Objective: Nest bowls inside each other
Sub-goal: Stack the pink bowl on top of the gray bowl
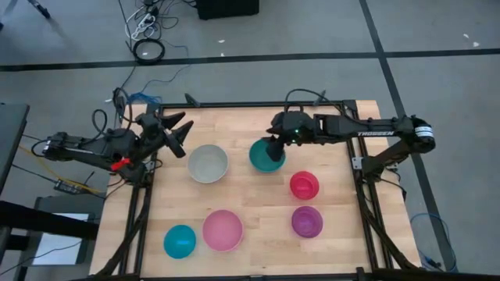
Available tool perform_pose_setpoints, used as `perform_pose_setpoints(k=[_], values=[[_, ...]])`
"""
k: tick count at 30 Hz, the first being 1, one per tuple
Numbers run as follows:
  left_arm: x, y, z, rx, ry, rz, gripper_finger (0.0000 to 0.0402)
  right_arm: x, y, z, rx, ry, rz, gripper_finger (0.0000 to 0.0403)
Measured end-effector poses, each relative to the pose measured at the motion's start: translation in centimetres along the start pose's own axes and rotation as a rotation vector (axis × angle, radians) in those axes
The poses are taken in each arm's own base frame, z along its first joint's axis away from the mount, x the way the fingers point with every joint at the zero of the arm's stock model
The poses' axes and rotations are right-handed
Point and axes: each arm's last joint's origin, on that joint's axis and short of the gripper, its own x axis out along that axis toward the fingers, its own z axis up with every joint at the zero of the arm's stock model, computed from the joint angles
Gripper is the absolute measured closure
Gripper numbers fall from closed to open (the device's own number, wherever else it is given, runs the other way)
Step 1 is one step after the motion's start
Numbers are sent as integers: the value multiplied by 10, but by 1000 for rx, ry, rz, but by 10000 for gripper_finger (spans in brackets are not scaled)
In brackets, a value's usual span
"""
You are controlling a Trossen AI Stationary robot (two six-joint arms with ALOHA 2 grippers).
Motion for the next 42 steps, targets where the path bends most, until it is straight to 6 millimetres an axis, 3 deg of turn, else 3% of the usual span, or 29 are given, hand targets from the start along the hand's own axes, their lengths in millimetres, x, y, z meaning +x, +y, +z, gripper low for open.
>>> perform_pose_setpoints(k=[11,23,30,42], values=[[2,-2,-2,4,5,-7,156,3,3,10,50,-102,33,237],[8,-11,-14,15,88,-100,156,1,10,8,46,-96,65,237],[7,-4,-43,241,319,-74,156,-1,15,1,-16,-86,-40,225],[6,-4,-89,493,777,-211,156,-4,18,-4,-118,-90,-166,137]])
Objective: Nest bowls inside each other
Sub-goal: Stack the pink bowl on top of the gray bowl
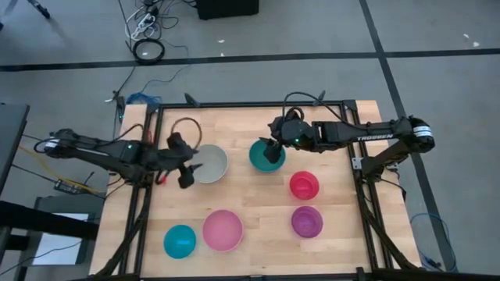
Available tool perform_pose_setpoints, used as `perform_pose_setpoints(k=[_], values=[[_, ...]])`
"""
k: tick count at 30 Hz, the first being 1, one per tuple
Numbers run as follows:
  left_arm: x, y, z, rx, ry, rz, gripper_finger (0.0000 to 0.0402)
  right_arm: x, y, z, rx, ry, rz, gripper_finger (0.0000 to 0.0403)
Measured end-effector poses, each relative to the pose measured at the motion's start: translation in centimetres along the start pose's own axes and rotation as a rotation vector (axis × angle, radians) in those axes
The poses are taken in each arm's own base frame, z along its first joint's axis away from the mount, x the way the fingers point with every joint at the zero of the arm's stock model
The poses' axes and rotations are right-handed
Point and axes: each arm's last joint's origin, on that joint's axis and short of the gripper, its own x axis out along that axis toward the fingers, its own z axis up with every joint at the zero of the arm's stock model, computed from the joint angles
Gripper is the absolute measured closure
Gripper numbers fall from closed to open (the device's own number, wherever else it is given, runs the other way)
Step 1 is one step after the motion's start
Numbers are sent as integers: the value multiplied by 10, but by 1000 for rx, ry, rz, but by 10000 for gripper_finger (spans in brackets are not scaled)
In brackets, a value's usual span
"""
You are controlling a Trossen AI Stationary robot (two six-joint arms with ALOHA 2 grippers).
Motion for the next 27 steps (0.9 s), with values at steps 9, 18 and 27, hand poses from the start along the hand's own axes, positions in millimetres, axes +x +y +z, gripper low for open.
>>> perform_pose_setpoints(k=[9,18,27], values=[[21,-19,8,153,316,-103,156,0,-1,-1,-8,10,-4,118],[49,-31,0,258,451,-53,156,0,-1,-2,27,19,-2,119],[32,-28,25,209,341,-58,156,29,11,-4,164,-14,47,128]])
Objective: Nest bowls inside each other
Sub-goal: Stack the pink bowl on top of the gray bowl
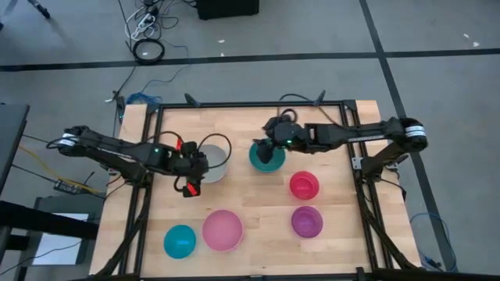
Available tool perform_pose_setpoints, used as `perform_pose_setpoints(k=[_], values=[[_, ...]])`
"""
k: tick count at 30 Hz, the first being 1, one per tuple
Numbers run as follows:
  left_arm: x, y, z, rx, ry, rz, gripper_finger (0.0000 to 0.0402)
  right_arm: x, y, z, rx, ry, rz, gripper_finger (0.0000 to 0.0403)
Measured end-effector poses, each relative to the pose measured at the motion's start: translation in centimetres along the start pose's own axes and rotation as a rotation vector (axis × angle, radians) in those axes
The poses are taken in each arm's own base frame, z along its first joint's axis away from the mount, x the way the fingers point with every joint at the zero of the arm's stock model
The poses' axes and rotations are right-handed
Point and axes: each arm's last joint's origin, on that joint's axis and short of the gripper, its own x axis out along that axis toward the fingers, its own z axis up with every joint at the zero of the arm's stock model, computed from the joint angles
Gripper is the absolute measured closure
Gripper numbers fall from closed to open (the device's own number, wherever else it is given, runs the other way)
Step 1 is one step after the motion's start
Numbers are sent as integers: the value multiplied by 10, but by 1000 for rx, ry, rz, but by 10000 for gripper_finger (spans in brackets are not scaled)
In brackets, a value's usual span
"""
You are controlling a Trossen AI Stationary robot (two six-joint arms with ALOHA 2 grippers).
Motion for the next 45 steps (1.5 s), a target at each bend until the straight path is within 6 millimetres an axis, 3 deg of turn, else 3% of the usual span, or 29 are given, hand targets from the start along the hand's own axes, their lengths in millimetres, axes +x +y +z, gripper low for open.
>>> perform_pose_setpoints(k=[5,13,17,22,30,37,45], values=[[-23,6,14,0,-57,22,157,42,10,-1,24,-25,59,137],[-48,14,25,16,-103,70,157,94,16,22,30,44,32,145],[-56,16,28,15,-132,67,157,110,23,31,9,95,9,145],[-61,19,22,3,-87,72,157,128,31,24,-40,167,-7,145],[-64,18,5,-50,53,78,156,122,50,-1,-124,303,9,145],[-67,11,1,-41,61,62,156,104,84,-18,-219,353,106,145],[-68,7,1,-38,51,52,156,89,105,-34,-89,504,265,145]])
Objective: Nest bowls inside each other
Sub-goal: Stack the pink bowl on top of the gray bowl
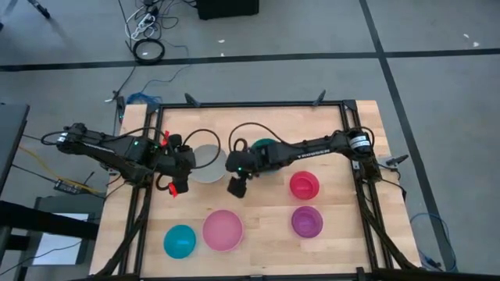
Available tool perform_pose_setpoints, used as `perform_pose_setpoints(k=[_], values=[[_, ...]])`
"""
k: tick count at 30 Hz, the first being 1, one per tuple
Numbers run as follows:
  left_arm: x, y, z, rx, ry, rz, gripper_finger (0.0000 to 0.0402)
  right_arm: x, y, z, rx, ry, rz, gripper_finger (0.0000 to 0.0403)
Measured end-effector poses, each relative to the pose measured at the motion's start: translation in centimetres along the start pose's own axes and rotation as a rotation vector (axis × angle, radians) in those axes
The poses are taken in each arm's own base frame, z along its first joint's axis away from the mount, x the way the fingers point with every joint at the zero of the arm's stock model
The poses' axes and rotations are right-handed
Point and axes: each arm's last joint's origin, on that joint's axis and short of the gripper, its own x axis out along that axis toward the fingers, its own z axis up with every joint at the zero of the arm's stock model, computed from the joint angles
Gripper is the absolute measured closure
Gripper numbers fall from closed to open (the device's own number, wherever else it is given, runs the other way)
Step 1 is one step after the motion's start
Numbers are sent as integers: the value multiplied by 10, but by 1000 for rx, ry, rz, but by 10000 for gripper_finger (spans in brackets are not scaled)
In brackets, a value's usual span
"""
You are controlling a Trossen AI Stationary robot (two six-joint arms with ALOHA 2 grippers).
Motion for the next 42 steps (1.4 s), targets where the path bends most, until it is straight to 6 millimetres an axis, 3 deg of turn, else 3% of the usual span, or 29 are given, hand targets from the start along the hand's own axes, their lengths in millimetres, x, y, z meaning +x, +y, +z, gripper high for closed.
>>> perform_pose_setpoints(k=[9,17,25,42], values=[[0,-1,0,-34,-5,1,156,10,31,-33,68,121,85,144],[-1,-3,0,-36,-10,-3,156,35,48,-49,112,133,97,145],[-2,-5,-1,-43,-13,-8,156,50,47,-53,153,140,94,145],[-2,-5,-1,-44,-21,9,156,50,52,-46,147,100,193,148]])
